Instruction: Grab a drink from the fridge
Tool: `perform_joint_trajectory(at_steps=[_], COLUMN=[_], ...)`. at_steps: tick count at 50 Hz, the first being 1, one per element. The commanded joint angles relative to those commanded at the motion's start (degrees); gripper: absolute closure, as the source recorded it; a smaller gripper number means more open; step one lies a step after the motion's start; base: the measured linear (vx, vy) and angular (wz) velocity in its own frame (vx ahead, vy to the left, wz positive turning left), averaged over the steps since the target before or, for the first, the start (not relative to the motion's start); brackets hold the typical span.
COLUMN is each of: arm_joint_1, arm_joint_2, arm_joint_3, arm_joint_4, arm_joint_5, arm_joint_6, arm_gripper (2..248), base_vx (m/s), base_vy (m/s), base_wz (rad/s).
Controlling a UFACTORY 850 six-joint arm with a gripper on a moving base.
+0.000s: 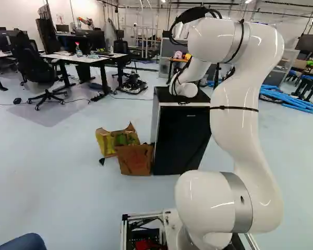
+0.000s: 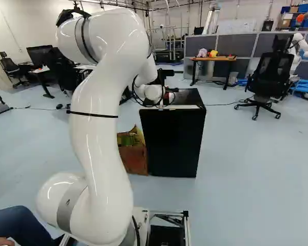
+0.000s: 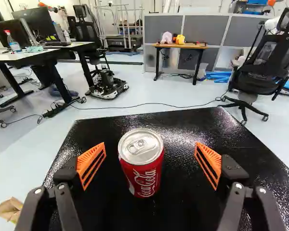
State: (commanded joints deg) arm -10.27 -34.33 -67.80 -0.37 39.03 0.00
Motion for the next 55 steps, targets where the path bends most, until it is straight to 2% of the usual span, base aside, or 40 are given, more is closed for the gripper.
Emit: perform_joint_trajectory(at_steps=[20,21,25,26,31,32,36,37,41,42,55], arm_joint_1=[0.0,0.0,0.0,0.0,0.0,0.0,0.0,0.0,0.0,0.0,0.0], arm_joint_2=[0.0,0.0,0.0,0.0,0.0,0.0,0.0,0.0,0.0,0.0,0.18], arm_joint_3=[0.0,0.0,0.0,0.0,0.0,0.0,0.0,0.0,0.0,0.0,0.02], arm_joint_4=[0.0,0.0,0.0,0.0,0.0,0.0,0.0,0.0,0.0,0.0,0.0], arm_joint_5=[0.0,0.0,0.0,0.0,0.0,0.0,0.0,0.0,0.0,0.0,0.0], arm_joint_6=[0.0,0.0,0.0,0.0,0.0,0.0,0.0,0.0,0.0,0.0,0.0], arm_gripper=[3,17,17,56,56,95,95,133,133,150,150], base_vx=[0.0,0.0,0.0,0.0,0.0,0.0,0.0,0.0,0.0,0.0,0.0], base_vy=[0.0,0.0,0.0,0.0,0.0,0.0,0.0,0.0,0.0,0.0,0.0], base_wz=[0.0,0.0,0.0,0.0,0.0,0.0,0.0,0.0,0.0,0.0,0.0])
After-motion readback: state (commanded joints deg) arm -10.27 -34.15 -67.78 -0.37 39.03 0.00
